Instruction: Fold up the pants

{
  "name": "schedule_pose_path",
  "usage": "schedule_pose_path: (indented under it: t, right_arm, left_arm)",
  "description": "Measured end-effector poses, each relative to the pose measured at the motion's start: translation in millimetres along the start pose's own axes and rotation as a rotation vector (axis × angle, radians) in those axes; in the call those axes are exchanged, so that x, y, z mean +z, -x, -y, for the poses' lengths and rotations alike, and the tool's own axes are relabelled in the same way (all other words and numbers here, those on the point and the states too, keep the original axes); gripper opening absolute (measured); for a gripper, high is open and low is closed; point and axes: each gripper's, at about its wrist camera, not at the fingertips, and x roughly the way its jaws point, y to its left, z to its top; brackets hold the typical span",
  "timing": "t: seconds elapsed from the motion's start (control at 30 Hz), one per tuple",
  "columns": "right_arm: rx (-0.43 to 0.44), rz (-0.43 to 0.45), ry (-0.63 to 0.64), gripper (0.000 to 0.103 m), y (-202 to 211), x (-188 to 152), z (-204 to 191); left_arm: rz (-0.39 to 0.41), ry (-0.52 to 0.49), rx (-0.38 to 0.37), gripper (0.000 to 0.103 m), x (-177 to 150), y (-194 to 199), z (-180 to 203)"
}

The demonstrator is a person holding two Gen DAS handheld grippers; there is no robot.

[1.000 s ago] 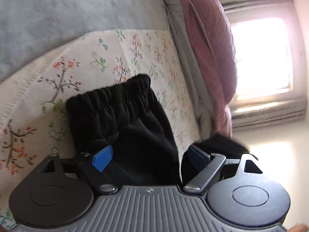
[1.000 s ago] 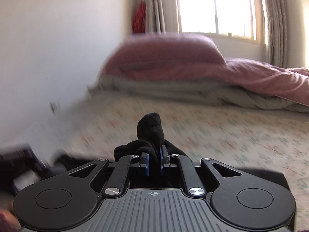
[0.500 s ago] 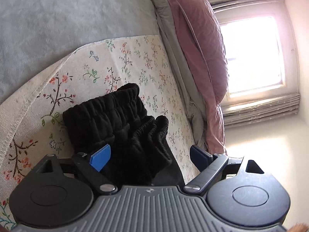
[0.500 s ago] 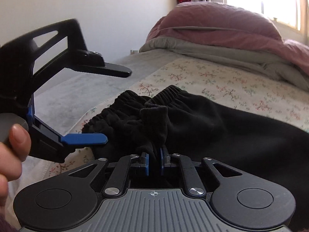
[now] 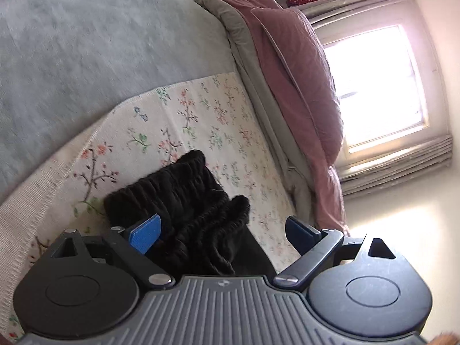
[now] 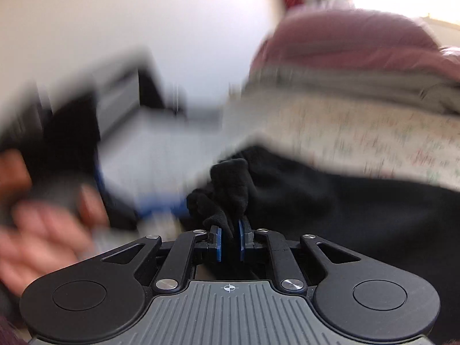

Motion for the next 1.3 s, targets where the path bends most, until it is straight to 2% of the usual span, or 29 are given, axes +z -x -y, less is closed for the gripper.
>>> schedule_pose_path:
  t: [0.03,0.13,0.23,0.3,0.33,0.37,0.4,0.43,0.5,0.6,0.73,0.77,0.8,0.87,0.97,1.07,1.1,1.13,1.2,1.23,1.3]
  right_arm:
    - [-0.012,-0.026,0.000,0.015,-7.3,-5.4,-1.4]
    - [-0.006,-0.021,-0.062,0.016,-10.5,-10.3,1.8]
    - [0.007,-0.037,-0.053,0.019,-9.4,-5.5,2.8]
    - [0.035,-0.055,-0.047,0.026,-3.6,-2.2,7.0]
    - [0.059,-0.061,-0.058,0.041,1.9,-1.7,11.7]
    - [0.098,-0.059,-0.081,0.062,7.2,-1.3,18.7]
    - [0.131,-0.048,-0.108,0.070,16.2,-2.8,25.9]
    - [0.151,-0.030,-0.132,0.073,25.7,-5.6,34.0]
    - [0.153,-0.005,-0.153,0.073,50.4,-14.4,51.6]
    - [0.047,0.017,-0.211,0.073,88.1,-33.6,92.4]
    - [-0.112,0.003,-0.448,0.072,130.1,-69.9,177.7]
    - [-0.142,-0.014,-0.505,0.064,137.1,-79.9,196.5]
    - [-0.149,-0.030,-0.541,0.062,142.4,-89.0,209.8]
    - [-0.123,-0.057,-0.542,0.057,149.8,-103.3,220.1]
    - [-0.128,-0.076,-0.425,0.057,155.2,-112.6,210.4]
    - [-0.140,-0.116,-0.329,0.060,156.8,-114.4,199.3]
    - [-0.136,-0.130,-0.296,0.061,158.5,-115.0,196.0]
    - [-0.131,-0.146,-0.259,0.061,158.8,-114.3,191.5]
    - [-0.115,-0.183,-0.194,0.061,159.9,-108.1,189.3]
    - [-0.095,-0.210,-0.175,0.061,159.4,-102.2,192.3]
    - [-0.047,-0.206,-0.214,0.061,168.8,-86.7,210.7]
  left_arm:
    - [0.000,-0.025,0.022,0.103,-0.6,1.1,2.2]
    - [0.021,-0.135,0.089,0.103,-4.1,2.3,14.9]
    - [0.027,-0.169,0.056,0.103,-5.0,2.6,21.8]
    - [0.032,-0.184,0.023,0.103,-7.7,2.2,26.1]
    - [0.033,-0.207,0.007,0.103,-10.7,2.3,30.4]
    - [0.028,-0.235,-0.006,0.103,-13.7,1.6,35.3]
    - [0.024,-0.263,-0.016,0.103,-17.2,1.0,40.2]
    - [0.022,-0.290,-0.021,0.103,-21.1,0.5,45.2]
    - [0.030,-0.348,-0.008,0.103,-29.5,-0.4,55.8]
    - [0.032,-0.470,0.017,0.103,-46.6,-7.4,73.4]
    - [-0.007,-0.589,0.044,0.103,-74.0,-28.1,90.2]
    - [-0.009,-0.629,0.071,0.103,-81.3,-33.7,93.8]
    - [-0.010,-0.667,0.104,0.103,-87.7,-39.9,96.3]
    - [-0.016,-0.728,0.203,0.103,-96.6,-52.3,97.4]
    - [0.011,-0.815,0.395,0.103,-98.1,-62.1,91.9]
    - [0.119,-0.913,0.694,0.103,-92.6,-67.4,84.8]
    - [0.120,-0.909,0.731,0.103,-86.3,-68.2,79.6]
    - [0.100,-0.862,0.710,0.103,-77.3,-66.8,74.3]
    - [0.089,-0.708,0.643,0.103,-59.8,-57.3,68.1]
    - [0.121,-0.655,0.628,0.103,-54.8,-50.4,68.8]
    - [0.217,-0.671,0.632,0.103,-55.2,-38.7,81.2]
